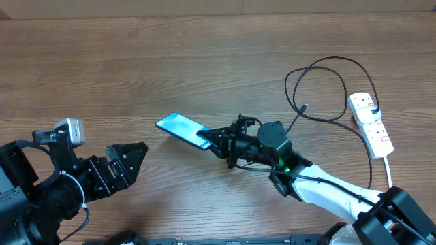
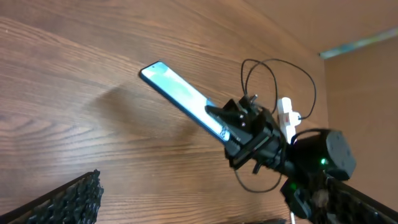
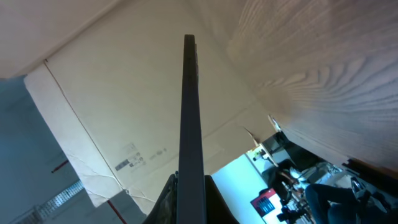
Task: Plug charger to phone and switch on socket
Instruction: 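Move the left gripper toward the phone's bottom end held by right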
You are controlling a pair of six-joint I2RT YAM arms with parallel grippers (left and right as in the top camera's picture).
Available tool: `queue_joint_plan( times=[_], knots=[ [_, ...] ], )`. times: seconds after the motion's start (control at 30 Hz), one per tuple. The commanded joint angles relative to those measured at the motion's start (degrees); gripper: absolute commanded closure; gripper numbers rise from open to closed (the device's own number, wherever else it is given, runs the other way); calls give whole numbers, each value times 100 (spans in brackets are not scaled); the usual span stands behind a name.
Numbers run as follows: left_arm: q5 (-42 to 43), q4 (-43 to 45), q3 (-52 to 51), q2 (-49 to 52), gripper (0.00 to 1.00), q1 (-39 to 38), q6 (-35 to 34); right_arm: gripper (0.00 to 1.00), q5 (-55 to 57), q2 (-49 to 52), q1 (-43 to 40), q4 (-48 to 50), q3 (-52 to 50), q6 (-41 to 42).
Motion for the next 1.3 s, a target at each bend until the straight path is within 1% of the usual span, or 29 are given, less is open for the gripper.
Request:
queue_joint_plan(
  times=[0.0, 0.1, 0.13, 0.2, 0.3, 0.37, 0.43, 0.47, 0.53, 0.63, 0.8, 0.9, 0.97, 1.03, 1.13, 1.27],
  knots=[
    [-57, 83, -66, 98, 0, 50, -389, 96, 7, -15, 57, 164, 144, 144],
    [4, 153, -221, 155, 1, 50, -605, 96, -511, -15, 52, 402, 144, 503],
    [306, 221, -319, 203, 0, 50, -833, 96, -905, -15, 52, 826, 144, 782],
    [879, 352, -435, 269, 0, 50, -1008, 96, -1128, -15, 52, 1217, 144, 986],
    [1351, 518, -640, 376, 0, 50, -1320, 96, -1139, -15, 52, 1207, 144, 986],
    [1294, 542, -791, 439, 0, 50, -1547, 96, -1102, -15, 52, 780, 144, 986],
    [1290, 553, -1010, 529, 1, 50, -1624, 96, -1054, -15, 52, 334, 142, 951],
    [1303, 549, -1182, 592, 2, 48, -1744, 96, -981, -15, 52, 90, 140, 796],
    [1327, 551, -1434, 658, 4, 44, -2074, 96, -920, -15, 52, -57, 140, 741],
    [1351, 662, -1810, 682, 6, 42, -2583, 96, -791, -15, 50, -28, 140, 750],
    [1497, 966, -2271, 682, 9, 13, -2944, 96, -289, -15, 52, 101, 140, 765],
    [1495, 1051, -2490, 682, 14, 11, -3375, 96, 225, -15, 57, 354, 140, 328],
    [1495, 1152, -2566, 682, 16, 9, -3550, 96, 466, -15, 59, 330, 140, 245],
    [1495, 1322, -2627, 682, 18, -24, -3683, 96, 522, -15, 57, 313, 140, 247],
    [1491, 1652, -2702, 684, 18, -164, -3923, 96, 496, -15, 59, 308, 140, 216],
    [1394, 2114, -2769, 684, 19, -531, -4424, 96, 522, -15, 57, 306, 140, -157]
  ],
)
